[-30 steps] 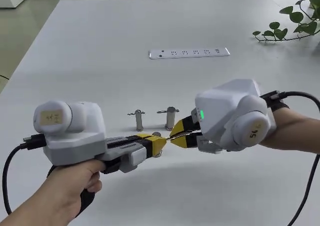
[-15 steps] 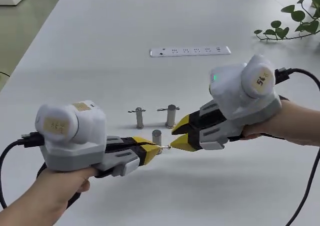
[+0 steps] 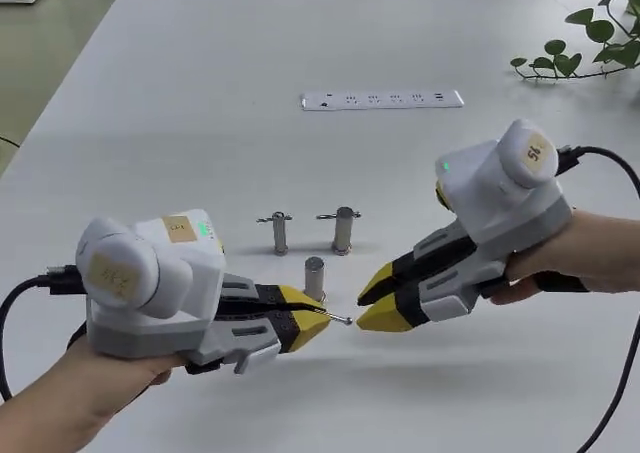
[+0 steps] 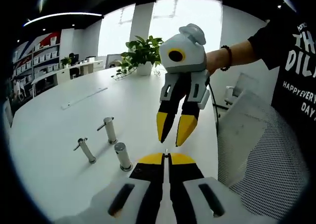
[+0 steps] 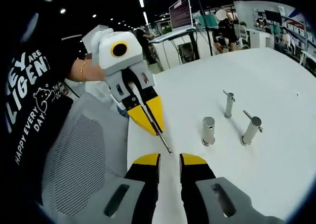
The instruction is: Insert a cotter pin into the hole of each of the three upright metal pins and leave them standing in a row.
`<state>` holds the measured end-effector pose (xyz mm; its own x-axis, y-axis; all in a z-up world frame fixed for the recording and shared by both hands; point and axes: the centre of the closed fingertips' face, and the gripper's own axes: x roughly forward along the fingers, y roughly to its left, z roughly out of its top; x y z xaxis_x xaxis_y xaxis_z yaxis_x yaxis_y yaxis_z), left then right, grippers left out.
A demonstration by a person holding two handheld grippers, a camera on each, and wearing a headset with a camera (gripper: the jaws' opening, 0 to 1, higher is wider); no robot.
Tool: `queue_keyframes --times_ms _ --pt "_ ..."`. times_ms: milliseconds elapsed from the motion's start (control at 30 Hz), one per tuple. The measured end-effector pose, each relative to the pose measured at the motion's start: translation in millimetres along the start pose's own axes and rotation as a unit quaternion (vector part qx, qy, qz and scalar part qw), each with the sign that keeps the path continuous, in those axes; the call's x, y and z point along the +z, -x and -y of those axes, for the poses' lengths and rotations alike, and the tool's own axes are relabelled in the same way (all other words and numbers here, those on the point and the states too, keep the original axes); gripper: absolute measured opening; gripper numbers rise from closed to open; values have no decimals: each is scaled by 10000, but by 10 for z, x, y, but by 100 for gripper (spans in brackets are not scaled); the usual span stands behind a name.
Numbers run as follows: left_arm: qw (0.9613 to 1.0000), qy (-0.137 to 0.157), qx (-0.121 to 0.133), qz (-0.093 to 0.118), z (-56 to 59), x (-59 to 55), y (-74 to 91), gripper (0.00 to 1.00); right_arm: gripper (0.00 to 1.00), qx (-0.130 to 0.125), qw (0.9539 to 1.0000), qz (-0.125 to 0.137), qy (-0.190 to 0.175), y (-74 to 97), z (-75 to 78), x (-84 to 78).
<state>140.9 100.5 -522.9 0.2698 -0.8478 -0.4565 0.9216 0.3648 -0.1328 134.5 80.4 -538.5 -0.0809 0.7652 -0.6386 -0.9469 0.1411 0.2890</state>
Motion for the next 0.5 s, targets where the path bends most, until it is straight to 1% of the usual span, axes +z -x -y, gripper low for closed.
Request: queue_keyframes --times_ms 133,167,300,500 --pt "9999 -14 -142 58 46 24 -2 0 11 76 10000 19 -4 -16 -18 -51" --pt "9998 -17 -173 73 57 33 1 0 11 130 9999 37 13 -17 -34 -61" --pt "9996 22 -248 144 78 62 20 0 11 316 9994 154 -17 -21 -104 -47" --pt "9988 66 -416 255 141 111 41 0 10 493 9985 248 28 -9 -155 -26"
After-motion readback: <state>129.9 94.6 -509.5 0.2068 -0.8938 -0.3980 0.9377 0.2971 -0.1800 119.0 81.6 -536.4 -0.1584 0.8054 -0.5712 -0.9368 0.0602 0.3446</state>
